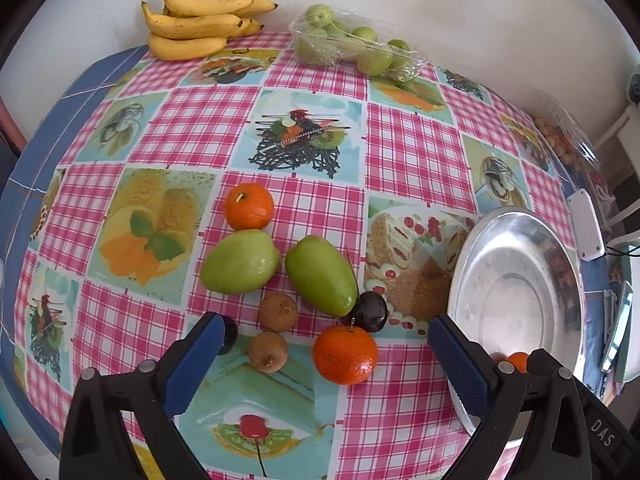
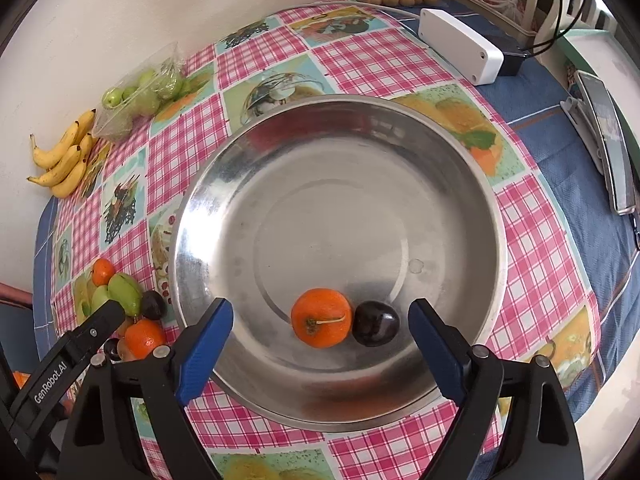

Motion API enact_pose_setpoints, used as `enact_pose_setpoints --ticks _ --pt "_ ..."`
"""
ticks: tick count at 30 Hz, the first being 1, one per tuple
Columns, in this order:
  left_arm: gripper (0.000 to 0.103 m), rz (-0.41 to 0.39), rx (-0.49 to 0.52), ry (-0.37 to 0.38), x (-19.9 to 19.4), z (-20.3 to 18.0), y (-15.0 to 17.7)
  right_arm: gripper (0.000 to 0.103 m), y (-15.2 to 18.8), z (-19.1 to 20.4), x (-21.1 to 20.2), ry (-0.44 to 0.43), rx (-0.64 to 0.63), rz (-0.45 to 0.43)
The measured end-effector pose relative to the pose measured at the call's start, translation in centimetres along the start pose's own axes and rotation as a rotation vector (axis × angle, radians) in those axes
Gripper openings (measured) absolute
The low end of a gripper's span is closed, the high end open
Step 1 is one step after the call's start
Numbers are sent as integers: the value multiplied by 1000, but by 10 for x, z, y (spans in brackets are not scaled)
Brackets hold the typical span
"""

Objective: Organize fruits
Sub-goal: 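Open both tools to drop the plum and orange into the bowl, then move both tools back toward the remaining fruit cluster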

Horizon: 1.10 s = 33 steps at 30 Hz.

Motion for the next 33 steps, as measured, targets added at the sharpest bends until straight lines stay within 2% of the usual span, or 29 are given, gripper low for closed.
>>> enact_pose_setpoints --ticks 5,7,8,16,25,29,33 --pt "103 2 7 -2 2 3 0 93 0 4 0 0 -24 -12" --pt "103 -13 11 -2 1 5 -1 98 0 7 -1 -1 -39 -20" --pt "103 -20 13 -7 0 7 -3 103 0 8 -1 -1 -44 -23" --pt "103 -62 -5 -7 -9 25 -10 103 -4 22 -11 -46 -72 -90" --pt "103 -153 -16 51 -29 38 -23 103 -5 52 -17 -84 -163 -144" --pt "103 -145 -53 109 -31 45 -25 103 -2 66 -16 -150 -152 -121" --pt "103 -119 -66 132 -29 57 -25 103 0 73 -13 -163 -152 -108"
Point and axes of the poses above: each gripper's, at about its wrist camera, not at the fingertips, and x roughly the way its jaws point, z to its left, y to its underside, the point moved 10 cm from there along x, roughly the way its jaws point, and after that the axes turned 2 degrees about y, right-handed, at the moved point
